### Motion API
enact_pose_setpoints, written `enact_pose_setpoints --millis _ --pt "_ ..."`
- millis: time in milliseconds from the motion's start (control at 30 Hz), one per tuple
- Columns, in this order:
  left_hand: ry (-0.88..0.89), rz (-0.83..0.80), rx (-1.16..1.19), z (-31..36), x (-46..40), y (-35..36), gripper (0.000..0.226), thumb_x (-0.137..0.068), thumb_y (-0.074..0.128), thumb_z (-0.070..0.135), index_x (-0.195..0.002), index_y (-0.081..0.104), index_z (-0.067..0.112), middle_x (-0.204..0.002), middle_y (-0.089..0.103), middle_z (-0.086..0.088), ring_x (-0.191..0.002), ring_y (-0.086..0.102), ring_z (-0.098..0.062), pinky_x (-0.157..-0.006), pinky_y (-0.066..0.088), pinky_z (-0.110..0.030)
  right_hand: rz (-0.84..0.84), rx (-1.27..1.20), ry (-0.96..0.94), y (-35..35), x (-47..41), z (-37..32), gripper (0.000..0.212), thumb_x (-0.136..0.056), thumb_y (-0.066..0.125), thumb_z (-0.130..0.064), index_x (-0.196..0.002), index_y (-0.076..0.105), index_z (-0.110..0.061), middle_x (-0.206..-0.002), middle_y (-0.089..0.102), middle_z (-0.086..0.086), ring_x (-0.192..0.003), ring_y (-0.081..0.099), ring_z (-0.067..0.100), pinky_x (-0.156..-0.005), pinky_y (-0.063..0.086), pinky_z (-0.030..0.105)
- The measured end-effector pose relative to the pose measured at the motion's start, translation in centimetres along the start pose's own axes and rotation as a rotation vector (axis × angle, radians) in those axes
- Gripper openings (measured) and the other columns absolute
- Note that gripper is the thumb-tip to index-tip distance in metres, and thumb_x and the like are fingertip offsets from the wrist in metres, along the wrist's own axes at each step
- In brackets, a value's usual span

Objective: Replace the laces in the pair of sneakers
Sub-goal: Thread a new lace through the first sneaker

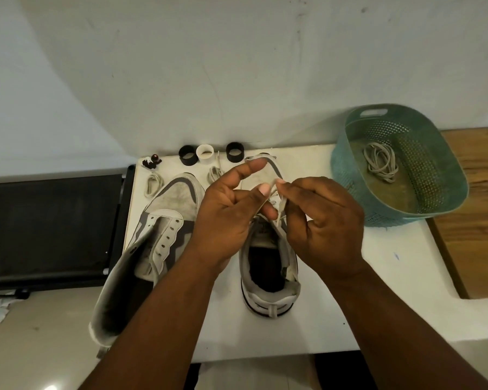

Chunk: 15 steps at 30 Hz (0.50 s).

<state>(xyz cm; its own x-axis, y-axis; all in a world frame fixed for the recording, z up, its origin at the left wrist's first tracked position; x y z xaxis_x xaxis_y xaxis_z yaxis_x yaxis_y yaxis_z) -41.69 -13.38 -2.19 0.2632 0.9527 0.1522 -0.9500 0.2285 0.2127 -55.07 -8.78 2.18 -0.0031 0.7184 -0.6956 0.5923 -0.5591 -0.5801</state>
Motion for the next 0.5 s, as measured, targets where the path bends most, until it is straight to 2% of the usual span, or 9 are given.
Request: enact_pose_setpoints --millis 133,267,333,400,500 --pt "-0.013 -0.007 -0.021 0.3 0.5 0.4 0.027 -0.104 0.055 0.013 -0.126 0.064 0.026 -0.069 0.069 -0.005 -0.069 0.067 -0.011 -0.074 0.059 -0.026 0.002 0.005 -0.02 -0.3 0.1 -0.7 0.027 -0.096 0.057 -0.016 -0.105 0.078 -0.001 -0.095 0.075 0.015 -0.083 0.068 0.027 -0.082 0.051 0.028" --pt "0.071 0.058 -0.02 2.0 1.0 -0.1 0.027 -0.109 0.043 0.01 -0.123 0.064 0.019 -0.07 0.062 -0.001 -0.062 0.057 -0.009 -0.059 0.053 -0.024 -0.02 0.029 -0.049 -0.6 -0.1 -1.0 0.025 -0.093 0.059 -0.014 -0.103 0.079 -0.003 -0.095 0.075 0.013 -0.083 0.067 0.025 -0.079 0.052 0.031" --pt "0.12 0.058 -0.038 3.1 1.6 -0.3 0.027 -0.109 0.041 0.007 -0.124 0.062 0.015 -0.071 0.062 0.0 -0.06 0.053 -0.008 -0.056 0.049 -0.022 -0.053 0.049 -0.093 -0.7 -0.1 -1.6 0.025 -0.093 0.058 -0.013 -0.104 0.079 -0.005 -0.096 0.075 0.012 -0.083 0.067 0.026 -0.081 0.049 0.029" --pt "0.145 0.021 -0.035 3.7 2.2 0.2 0.027 -0.109 0.04 0.005 -0.126 0.06 0.013 -0.07 0.062 -0.003 -0.057 0.052 -0.01 -0.054 0.047 -0.023 -0.089 0.066 -0.122 -0.5 0.1 -2.1 0.027 -0.096 0.055 -0.016 -0.106 0.078 -0.005 -0.096 0.074 0.012 -0.082 0.066 0.027 -0.079 0.047 0.029" --pt "0.125 -0.083 0.005 3.9 3.0 1.5 0.032 -0.103 0.043 0.011 -0.129 0.059 0.021 -0.068 0.064 -0.01 -0.053 0.051 -0.018 -0.055 0.048 -0.026 -0.084 0.082 -0.105 -0.8 0.0 -2.3 0.03 -0.101 0.053 -0.02 -0.108 0.078 -0.006 -0.096 0.073 0.01 -0.081 0.066 0.028 -0.075 0.048 0.034"
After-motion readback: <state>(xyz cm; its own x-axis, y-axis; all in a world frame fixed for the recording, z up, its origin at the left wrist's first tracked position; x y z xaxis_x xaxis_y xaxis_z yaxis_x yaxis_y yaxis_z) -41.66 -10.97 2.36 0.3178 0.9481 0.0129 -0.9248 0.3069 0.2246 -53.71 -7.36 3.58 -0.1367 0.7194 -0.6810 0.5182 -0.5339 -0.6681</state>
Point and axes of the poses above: each hand's wrist, its own x-axis away from the middle knuckle, its own y-axis out of the palm, z = x × y, the point moved 9 cm from there along -x, towards the middle knuckle
